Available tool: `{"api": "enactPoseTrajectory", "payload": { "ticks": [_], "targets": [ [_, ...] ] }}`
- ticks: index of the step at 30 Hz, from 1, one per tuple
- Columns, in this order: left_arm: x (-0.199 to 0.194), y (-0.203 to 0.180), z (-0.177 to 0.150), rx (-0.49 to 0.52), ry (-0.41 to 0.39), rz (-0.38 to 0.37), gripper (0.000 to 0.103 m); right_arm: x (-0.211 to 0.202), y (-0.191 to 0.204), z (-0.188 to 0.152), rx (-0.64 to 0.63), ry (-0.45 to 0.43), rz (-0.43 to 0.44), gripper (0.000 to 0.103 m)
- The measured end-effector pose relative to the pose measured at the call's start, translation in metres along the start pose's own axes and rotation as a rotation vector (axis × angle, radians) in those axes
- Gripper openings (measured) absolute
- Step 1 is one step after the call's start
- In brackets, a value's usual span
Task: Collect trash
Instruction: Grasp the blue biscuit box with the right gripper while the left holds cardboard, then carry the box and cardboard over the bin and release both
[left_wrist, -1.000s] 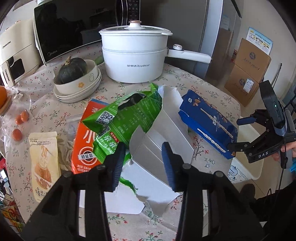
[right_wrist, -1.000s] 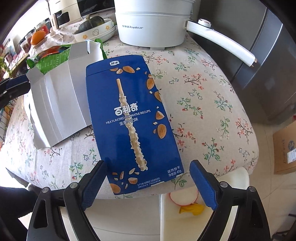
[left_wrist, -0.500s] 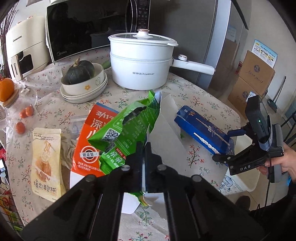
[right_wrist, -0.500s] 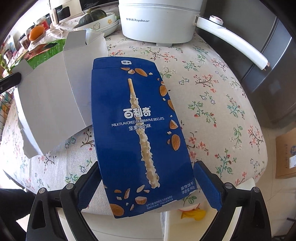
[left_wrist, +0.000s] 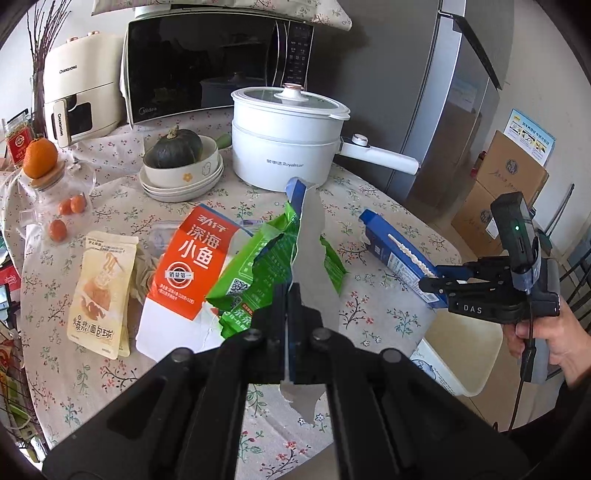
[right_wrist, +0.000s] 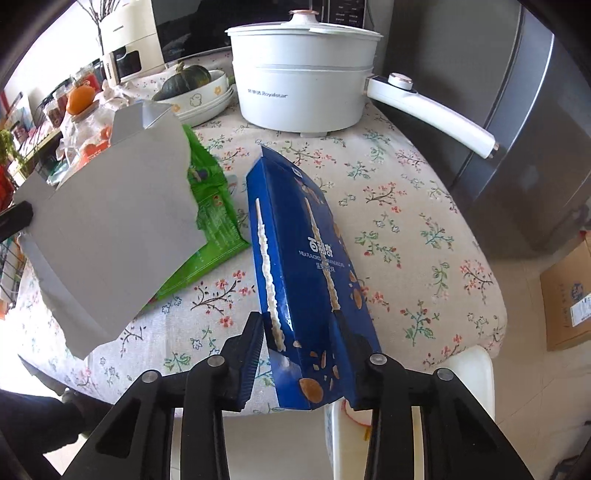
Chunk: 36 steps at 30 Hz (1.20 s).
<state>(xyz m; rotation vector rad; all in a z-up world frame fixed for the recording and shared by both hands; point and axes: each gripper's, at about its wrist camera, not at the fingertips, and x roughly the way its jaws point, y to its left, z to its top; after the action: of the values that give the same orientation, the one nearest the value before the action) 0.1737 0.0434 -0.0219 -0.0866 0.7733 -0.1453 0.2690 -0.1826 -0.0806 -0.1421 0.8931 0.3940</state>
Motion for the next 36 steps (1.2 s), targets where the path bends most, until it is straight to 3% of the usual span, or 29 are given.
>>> {"api": "enactPoseTrajectory", "payload": {
  "ticks": [10,21,27,36],
  "targets": [
    [-0.004,-0.004,-0.010,-0.031,-0.017,-0.013,0.001,-0.011,-0.037,0.000,0.133,-0.033,-0.079,0.028],
    [-0.015,-0.042,-0.005,0.014,-0.041,-0.126,0.001,-0.054,-0.061,-0.013,0.241,-0.086,-0.033,0.024],
    [-0.022,-0.074,-0.005,0.053,-0.047,-0.210,0.001,-0.086,-0.076,-0.038,0.273,-0.105,-0.039,0.024],
    [-0.007,-0.137,-0.014,0.128,-0.014,-0.318,0.001,-0.121,-0.124,-0.100,0.362,-0.098,-0.079,0.024]
  ]
}}
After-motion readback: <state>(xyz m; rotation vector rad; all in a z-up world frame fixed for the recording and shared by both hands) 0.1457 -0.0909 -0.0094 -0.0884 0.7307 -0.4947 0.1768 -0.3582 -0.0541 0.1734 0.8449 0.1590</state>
